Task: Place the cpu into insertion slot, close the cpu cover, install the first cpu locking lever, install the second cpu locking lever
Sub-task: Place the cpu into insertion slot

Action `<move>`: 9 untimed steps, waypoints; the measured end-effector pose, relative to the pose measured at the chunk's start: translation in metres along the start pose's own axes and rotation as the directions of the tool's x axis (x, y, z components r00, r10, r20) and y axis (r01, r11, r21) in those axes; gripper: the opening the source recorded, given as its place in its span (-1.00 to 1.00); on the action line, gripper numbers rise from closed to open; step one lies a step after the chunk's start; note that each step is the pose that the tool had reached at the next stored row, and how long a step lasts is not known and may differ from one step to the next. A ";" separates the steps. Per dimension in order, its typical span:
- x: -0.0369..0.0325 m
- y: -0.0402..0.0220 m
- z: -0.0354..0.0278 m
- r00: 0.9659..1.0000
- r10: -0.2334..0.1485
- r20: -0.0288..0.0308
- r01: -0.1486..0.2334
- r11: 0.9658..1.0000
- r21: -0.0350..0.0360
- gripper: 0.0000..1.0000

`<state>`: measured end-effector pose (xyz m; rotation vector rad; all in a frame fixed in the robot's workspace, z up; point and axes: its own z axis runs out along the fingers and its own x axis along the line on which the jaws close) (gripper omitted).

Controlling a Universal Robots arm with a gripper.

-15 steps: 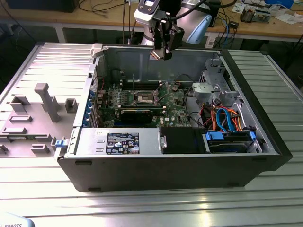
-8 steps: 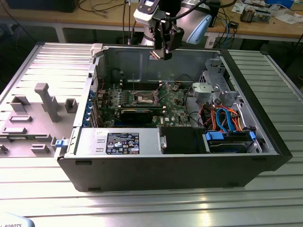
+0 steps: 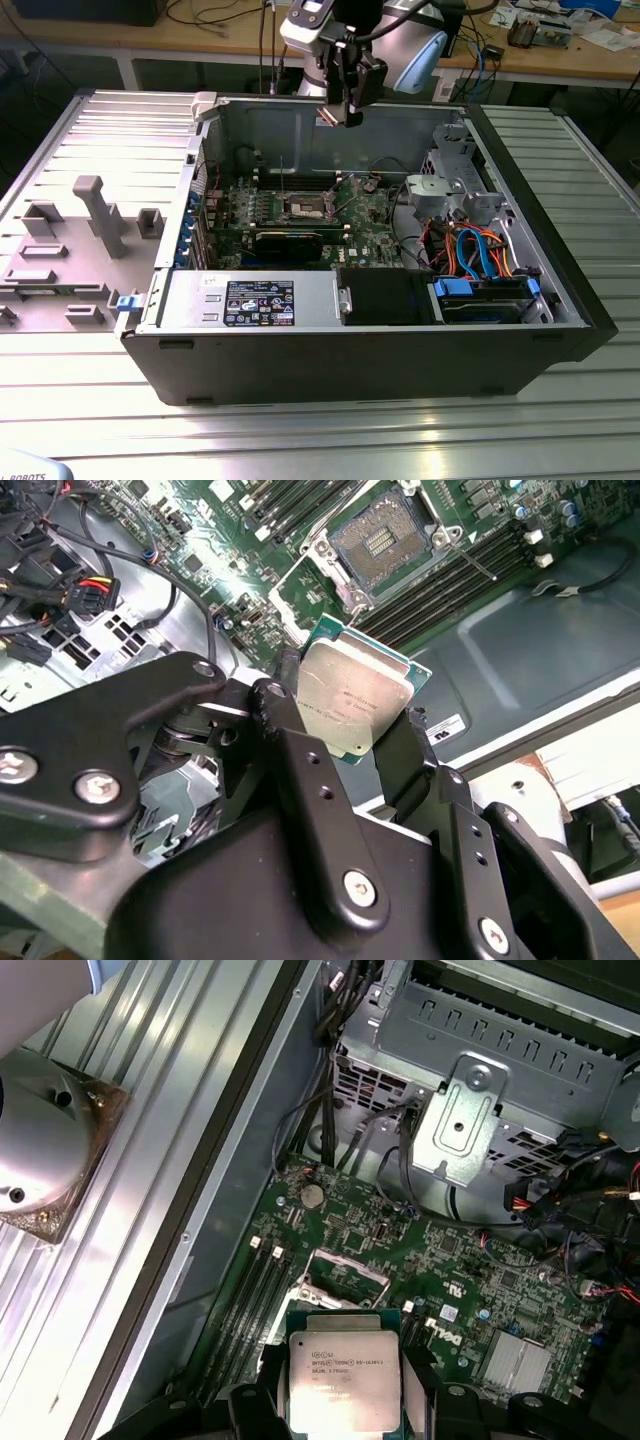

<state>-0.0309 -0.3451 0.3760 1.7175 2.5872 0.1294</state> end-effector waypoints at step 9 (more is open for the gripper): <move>0.0000 0.0000 0.0000 1.000 0.030 0.003 -0.030 1.000 -0.001 0.08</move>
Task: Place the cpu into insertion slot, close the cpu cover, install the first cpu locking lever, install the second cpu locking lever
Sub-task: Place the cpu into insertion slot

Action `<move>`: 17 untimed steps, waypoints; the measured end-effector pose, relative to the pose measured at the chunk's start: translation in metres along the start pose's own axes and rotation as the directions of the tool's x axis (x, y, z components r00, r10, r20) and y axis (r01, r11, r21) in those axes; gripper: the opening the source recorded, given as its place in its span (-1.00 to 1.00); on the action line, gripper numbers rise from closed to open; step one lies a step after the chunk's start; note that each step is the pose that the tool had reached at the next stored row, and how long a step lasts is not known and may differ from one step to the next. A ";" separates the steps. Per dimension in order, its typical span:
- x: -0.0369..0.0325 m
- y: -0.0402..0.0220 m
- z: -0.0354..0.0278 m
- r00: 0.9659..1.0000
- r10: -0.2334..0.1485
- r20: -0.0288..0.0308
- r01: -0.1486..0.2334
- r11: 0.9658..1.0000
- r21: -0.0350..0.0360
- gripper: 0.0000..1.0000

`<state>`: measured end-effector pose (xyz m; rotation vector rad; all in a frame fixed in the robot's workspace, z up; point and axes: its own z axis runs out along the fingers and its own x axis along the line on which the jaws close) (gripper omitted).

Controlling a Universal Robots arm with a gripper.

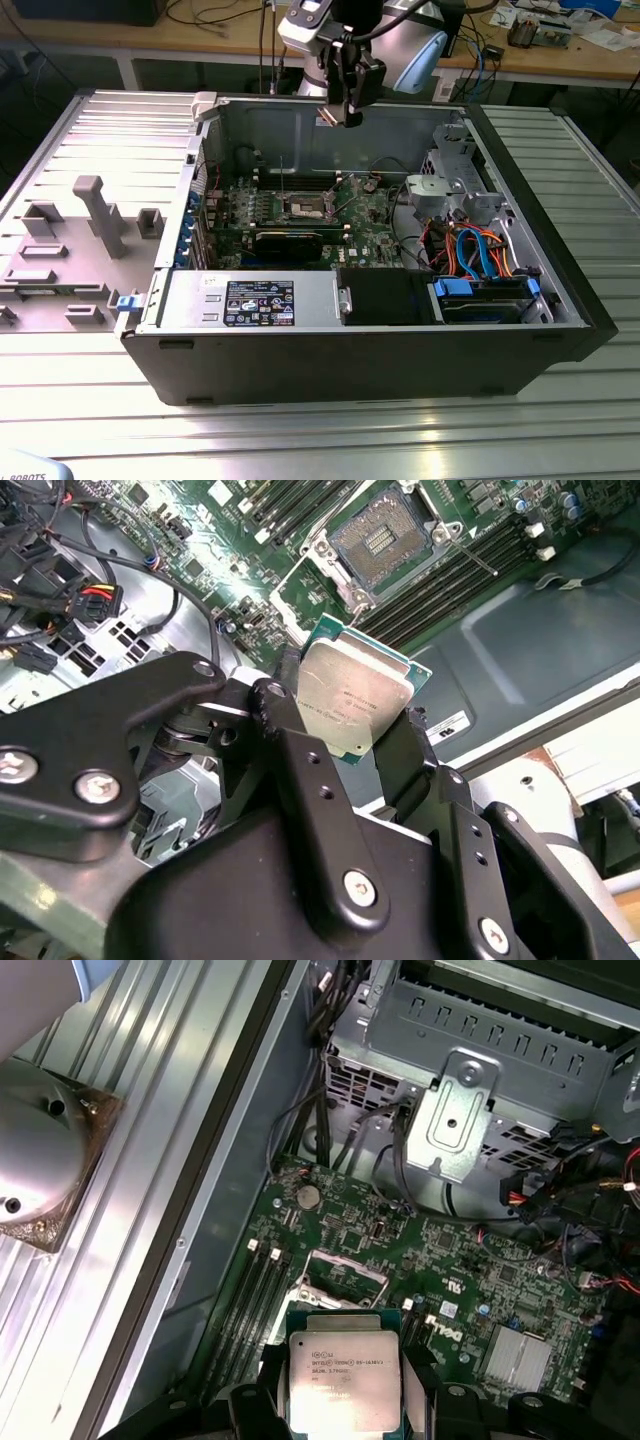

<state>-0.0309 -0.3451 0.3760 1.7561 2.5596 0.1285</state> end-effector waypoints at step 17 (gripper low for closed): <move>0.0000 0.0000 0.0000 0.999 0.043 0.004 -0.043 0.999 -0.001 0.08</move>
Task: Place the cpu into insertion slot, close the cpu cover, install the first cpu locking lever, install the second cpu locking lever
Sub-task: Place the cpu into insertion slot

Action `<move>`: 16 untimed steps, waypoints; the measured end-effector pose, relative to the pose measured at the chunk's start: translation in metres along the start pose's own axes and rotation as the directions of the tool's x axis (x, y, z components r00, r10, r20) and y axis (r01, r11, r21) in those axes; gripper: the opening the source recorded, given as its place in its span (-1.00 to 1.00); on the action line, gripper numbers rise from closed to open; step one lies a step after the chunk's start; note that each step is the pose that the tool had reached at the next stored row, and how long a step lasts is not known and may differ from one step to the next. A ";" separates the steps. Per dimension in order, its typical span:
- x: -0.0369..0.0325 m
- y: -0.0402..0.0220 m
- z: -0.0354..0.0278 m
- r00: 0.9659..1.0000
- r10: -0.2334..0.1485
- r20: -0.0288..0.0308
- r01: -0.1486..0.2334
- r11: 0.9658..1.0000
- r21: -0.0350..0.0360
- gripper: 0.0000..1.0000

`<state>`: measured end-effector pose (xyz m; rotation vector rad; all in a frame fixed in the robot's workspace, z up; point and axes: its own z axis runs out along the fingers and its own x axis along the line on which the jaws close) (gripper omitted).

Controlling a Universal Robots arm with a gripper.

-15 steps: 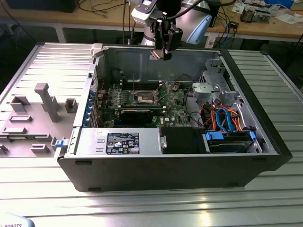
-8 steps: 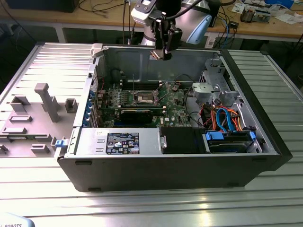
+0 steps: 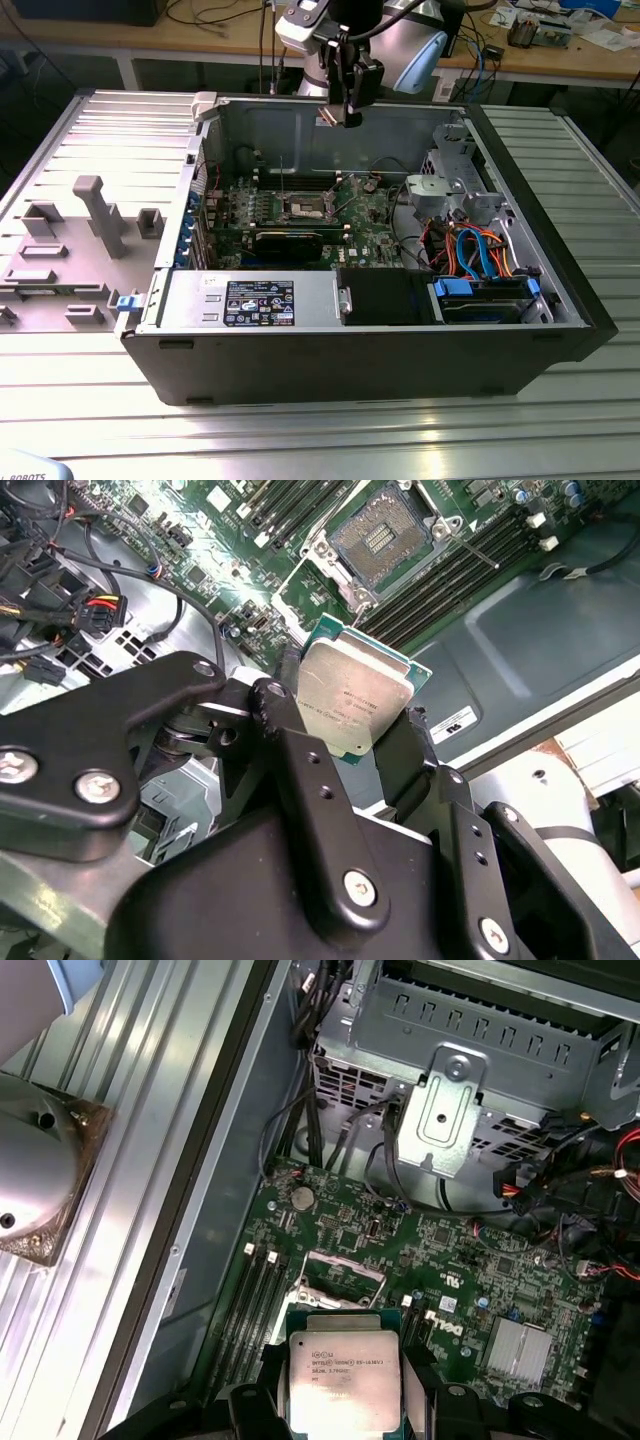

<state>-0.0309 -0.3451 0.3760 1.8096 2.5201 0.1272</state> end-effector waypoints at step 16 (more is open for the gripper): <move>0.0002 -0.0006 0.0000 1.000 0.021 0.002 -0.021 1.000 0.000 0.08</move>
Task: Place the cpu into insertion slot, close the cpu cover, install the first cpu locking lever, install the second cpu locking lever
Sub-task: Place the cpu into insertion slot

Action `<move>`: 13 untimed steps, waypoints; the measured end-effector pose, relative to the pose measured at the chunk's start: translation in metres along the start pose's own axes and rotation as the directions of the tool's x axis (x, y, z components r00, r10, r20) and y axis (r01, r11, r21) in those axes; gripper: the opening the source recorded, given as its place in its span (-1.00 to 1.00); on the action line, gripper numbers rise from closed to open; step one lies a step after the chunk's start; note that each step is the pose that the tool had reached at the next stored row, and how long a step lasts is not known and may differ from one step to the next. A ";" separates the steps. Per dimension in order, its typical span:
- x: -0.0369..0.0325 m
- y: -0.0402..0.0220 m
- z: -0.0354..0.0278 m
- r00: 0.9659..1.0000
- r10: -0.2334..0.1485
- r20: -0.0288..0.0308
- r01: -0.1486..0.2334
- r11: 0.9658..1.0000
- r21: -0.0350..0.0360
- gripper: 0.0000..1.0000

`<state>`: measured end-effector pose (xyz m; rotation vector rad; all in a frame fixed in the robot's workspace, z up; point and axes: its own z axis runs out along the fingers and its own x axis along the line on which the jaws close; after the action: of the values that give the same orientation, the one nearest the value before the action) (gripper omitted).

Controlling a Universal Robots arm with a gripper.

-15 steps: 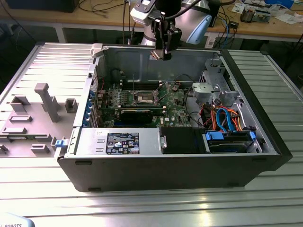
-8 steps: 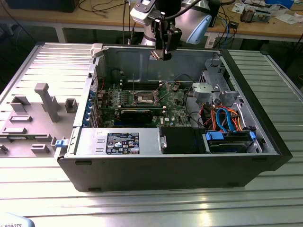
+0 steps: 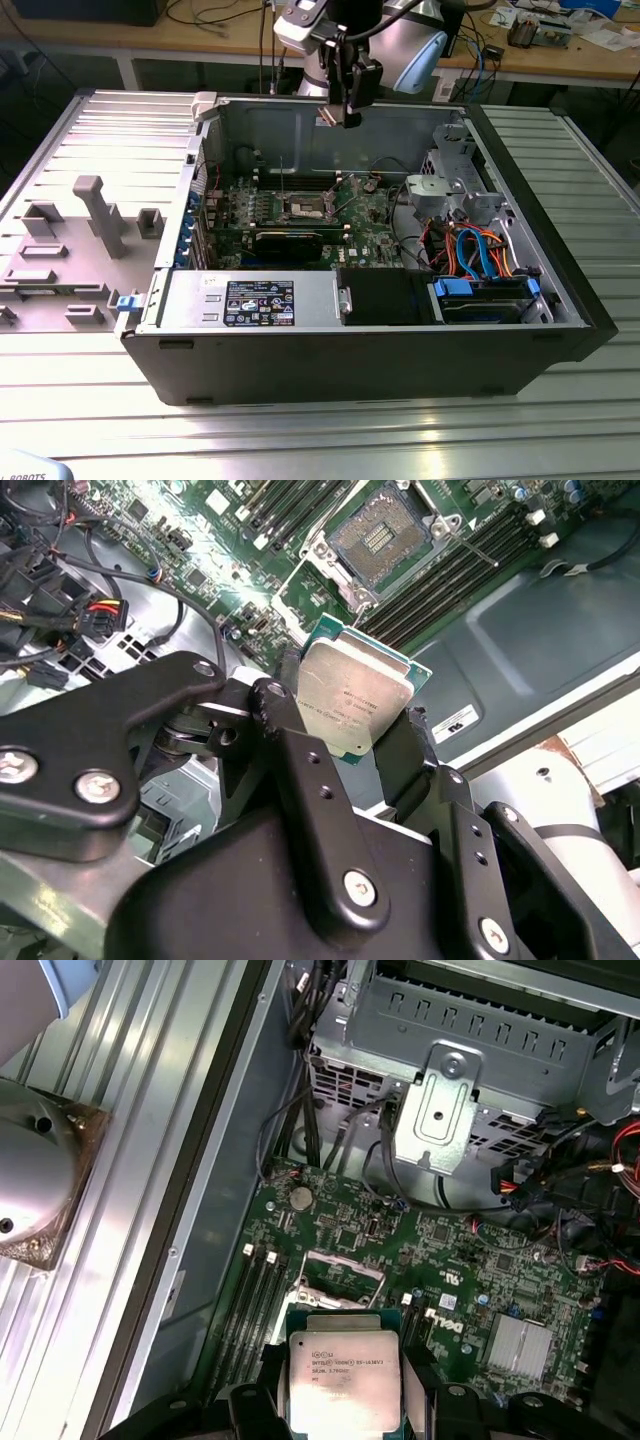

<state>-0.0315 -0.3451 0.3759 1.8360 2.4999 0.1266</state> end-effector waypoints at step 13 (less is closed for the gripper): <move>0.0006 -0.0018 0.0007 0.989 0.147 0.013 -0.147 0.989 -0.004 0.08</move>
<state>-0.0334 -0.3451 0.3751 2.0119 2.3530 0.1217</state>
